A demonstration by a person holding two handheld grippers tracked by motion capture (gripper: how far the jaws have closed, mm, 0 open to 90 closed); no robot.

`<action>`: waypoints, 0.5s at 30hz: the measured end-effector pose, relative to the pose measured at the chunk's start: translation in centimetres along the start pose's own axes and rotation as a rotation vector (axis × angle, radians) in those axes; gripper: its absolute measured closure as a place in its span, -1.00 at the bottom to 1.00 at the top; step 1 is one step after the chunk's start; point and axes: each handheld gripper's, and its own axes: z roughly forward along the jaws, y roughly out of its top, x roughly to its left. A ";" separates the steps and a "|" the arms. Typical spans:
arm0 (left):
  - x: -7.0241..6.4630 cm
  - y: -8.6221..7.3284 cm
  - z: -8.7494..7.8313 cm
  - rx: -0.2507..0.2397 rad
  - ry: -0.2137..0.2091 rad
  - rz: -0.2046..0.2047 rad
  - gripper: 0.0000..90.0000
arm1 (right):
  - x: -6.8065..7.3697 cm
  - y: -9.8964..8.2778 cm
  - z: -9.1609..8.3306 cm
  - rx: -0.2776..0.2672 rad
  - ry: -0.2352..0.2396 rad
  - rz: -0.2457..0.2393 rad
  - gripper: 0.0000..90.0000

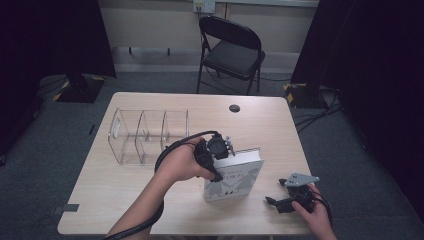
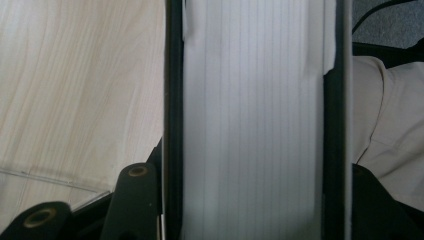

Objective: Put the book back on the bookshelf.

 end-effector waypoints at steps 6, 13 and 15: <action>-0.2 -0.6 -0.4 0.032 0.002 -0.012 0.15 | 0.0 0.0 0.0 0.000 0.000 0.000 -0.77; 0.1 -0.2 -0.3 0.050 0.000 -0.040 0.11 | 0.0 0.0 0.0 0.000 0.000 0.000 -0.77; 0.0 -0.1 -0.2 0.049 0.015 -0.018 0.09 | 0.0 0.0 0.0 0.000 0.000 0.001 -0.77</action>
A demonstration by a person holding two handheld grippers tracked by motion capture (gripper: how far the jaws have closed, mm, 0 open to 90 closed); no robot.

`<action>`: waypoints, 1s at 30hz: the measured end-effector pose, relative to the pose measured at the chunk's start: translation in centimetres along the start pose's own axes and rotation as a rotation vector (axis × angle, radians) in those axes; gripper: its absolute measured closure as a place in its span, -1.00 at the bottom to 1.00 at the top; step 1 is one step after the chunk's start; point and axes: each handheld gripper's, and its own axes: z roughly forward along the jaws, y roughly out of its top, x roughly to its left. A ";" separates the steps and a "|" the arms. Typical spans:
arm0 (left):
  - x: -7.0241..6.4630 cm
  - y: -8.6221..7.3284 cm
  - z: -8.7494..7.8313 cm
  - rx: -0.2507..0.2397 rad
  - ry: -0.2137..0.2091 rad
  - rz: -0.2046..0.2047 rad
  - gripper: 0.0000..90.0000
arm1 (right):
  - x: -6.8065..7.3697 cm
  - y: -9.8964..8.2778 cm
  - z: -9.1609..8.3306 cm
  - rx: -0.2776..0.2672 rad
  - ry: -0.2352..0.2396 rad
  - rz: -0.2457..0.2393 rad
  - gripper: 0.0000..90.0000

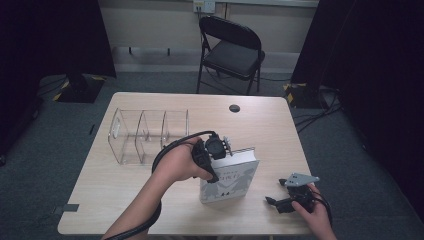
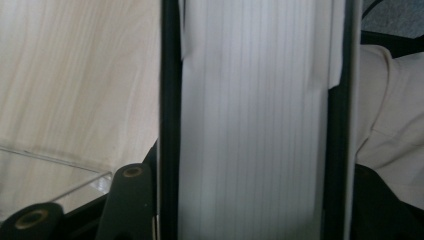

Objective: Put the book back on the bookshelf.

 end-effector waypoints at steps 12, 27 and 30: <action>0.1 1.1 1.2 0.007 -0.009 0.009 0.00 | 0.0 0.0 0.0 0.000 0.000 0.000 -0.77; 0.2 1.8 1.8 0.036 -0.023 -0.010 -0.08 | 0.0 0.0 0.0 0.000 0.000 0.000 -0.77; 0.2 1.7 1.8 0.022 -0.021 -0.006 -0.08 | 0.0 0.0 0.0 0.000 0.000 0.000 -0.77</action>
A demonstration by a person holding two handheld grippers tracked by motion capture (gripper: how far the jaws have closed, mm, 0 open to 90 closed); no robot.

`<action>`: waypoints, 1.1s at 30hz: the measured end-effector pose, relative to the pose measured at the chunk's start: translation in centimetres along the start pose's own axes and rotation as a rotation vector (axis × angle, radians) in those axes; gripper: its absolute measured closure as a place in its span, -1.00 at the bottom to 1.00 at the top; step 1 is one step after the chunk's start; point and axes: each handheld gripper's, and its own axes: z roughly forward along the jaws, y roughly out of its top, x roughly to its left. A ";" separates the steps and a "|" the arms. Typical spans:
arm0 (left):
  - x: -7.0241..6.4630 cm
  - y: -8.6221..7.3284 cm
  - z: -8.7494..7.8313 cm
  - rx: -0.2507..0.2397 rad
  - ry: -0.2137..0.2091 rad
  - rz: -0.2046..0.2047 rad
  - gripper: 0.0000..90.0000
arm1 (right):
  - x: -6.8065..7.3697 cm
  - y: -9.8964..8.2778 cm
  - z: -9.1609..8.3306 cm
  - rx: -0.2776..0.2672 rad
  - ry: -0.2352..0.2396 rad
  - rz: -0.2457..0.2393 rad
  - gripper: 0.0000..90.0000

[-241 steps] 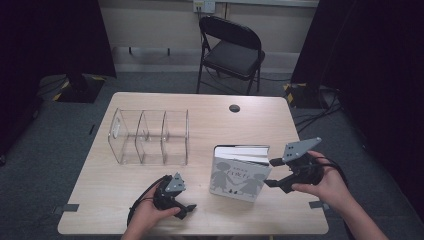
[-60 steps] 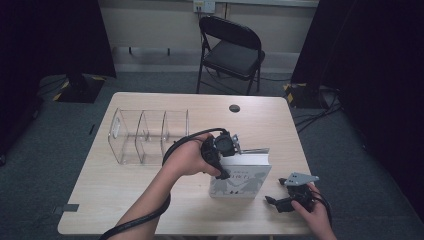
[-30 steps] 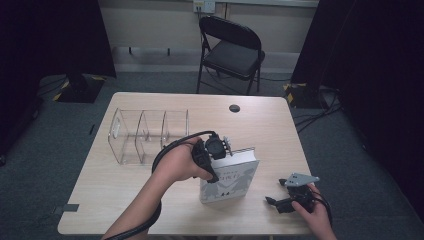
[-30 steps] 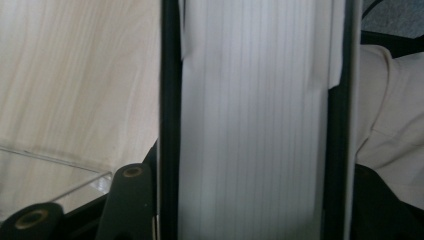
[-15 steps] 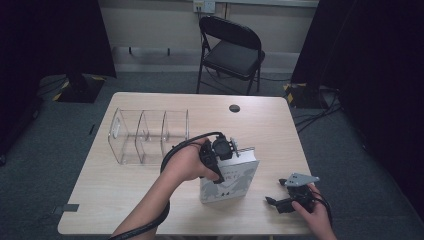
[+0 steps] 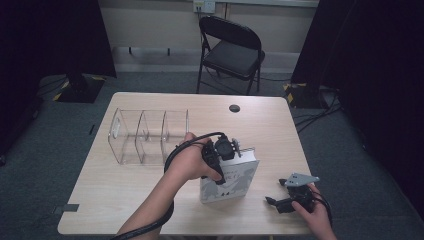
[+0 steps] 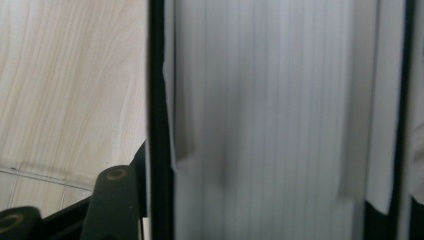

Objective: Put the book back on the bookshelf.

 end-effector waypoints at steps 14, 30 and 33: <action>-0.3 0.0 0.2 -0.011 0.012 -0.013 -0.12 | 0.0 0.0 0.0 0.000 0.000 0.000 -0.77; -1.2 0.3 -0.4 0.012 0.036 -0.063 0.14 | 0.0 0.0 0.0 0.000 0.001 -0.002 -0.77; -1.5 0.4 -0.5 0.023 0.049 -0.091 0.15 | 0.0 0.0 0.0 0.000 0.002 -0.001 -0.77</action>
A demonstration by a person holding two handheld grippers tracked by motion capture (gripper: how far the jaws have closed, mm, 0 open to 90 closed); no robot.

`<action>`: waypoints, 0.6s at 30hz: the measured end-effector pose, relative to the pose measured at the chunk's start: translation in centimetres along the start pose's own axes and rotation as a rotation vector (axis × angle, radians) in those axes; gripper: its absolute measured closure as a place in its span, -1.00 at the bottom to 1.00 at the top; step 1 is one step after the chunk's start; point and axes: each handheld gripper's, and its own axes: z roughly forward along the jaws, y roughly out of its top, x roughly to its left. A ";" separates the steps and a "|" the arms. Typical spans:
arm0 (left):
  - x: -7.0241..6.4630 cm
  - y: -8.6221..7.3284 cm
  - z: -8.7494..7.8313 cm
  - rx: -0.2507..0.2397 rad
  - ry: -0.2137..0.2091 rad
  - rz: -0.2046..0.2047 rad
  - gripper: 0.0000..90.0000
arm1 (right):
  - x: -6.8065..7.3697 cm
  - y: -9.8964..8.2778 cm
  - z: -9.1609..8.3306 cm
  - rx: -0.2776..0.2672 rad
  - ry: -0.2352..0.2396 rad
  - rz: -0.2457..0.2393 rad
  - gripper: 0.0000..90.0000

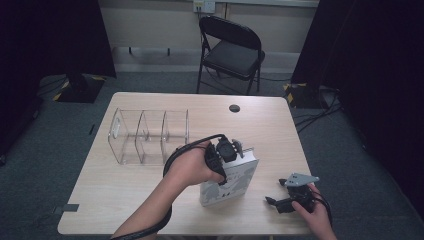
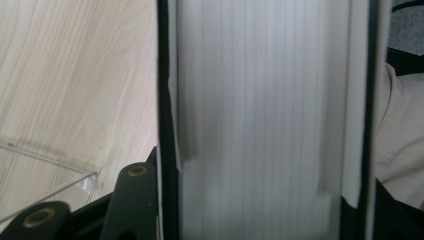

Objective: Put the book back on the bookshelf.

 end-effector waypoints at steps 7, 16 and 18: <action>-0.4 -0.1 -0.1 0.008 0.006 -0.024 0.16 | 0.0 0.0 0.0 -0.001 0.003 -0.002 -0.77; -0.8 0.4 -0.5 0.040 0.010 -0.056 0.17 | 0.0 0.0 0.0 -0.002 0.006 -0.002 -0.77; -0.9 0.5 -0.6 0.041 0.007 -0.054 0.17 | 0.0 0.0 0.0 -0.001 0.005 -0.002 -0.77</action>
